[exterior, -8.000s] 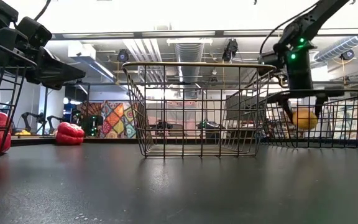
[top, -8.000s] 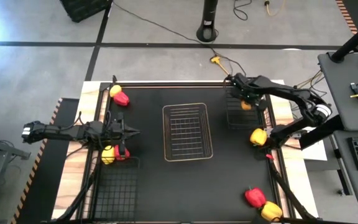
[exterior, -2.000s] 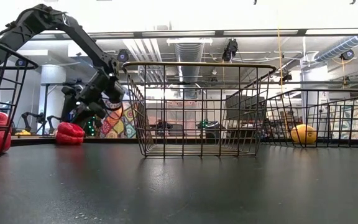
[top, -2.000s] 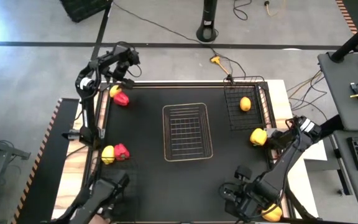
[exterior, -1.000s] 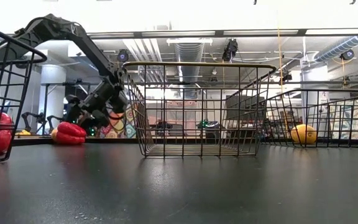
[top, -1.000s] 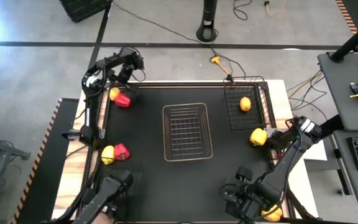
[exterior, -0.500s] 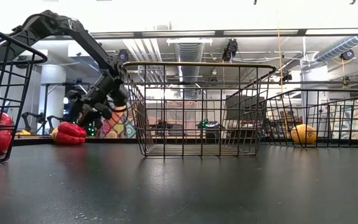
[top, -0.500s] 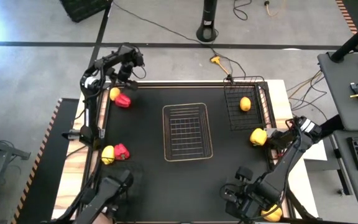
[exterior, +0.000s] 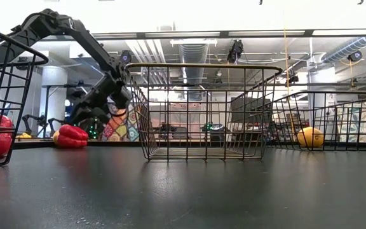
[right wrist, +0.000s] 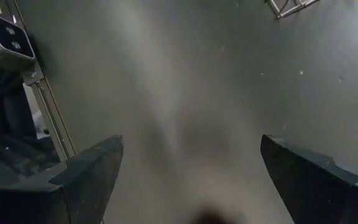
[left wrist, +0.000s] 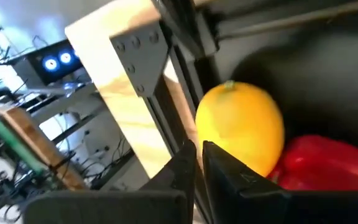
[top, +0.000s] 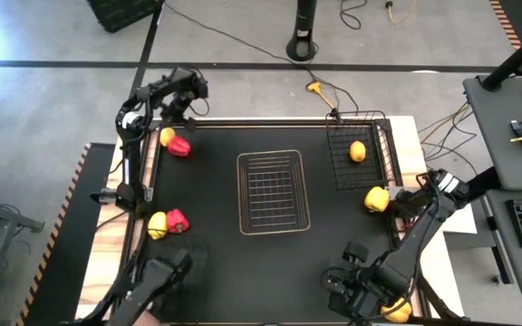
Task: Sort produce into baskets
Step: Put the top lemon into the top black wire basket
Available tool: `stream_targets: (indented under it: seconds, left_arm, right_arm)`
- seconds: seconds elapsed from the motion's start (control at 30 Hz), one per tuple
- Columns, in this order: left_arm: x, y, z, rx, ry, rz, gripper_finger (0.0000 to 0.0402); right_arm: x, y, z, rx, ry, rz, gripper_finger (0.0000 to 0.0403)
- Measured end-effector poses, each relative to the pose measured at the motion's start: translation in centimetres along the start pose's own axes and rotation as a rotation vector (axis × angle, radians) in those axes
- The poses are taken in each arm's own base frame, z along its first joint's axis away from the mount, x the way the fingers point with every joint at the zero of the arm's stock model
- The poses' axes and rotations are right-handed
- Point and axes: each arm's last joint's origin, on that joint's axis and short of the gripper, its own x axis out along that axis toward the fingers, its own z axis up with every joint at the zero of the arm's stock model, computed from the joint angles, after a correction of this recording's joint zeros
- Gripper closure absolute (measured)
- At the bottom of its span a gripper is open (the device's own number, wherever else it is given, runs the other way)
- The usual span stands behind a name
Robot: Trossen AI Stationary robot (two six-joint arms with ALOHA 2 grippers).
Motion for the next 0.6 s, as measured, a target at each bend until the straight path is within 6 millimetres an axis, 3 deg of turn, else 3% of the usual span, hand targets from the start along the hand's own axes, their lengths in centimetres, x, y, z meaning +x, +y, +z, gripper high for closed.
stream_targets:
  seconds: [0.13,0.6]
  left_arm:
    - [1.27,0.05,-0.19,-0.011,0.02,0.083,0.04]
    - [1.0,-0.36,-0.3,0.054,0.03,0.036,0.0401]
  right_arm:
    - [-0.08,0.07,-0.19,-0.008,0.001,0.003,0.003]
    - [-0.08,0.06,-0.19,0.009,0.001,0.002,0.003]
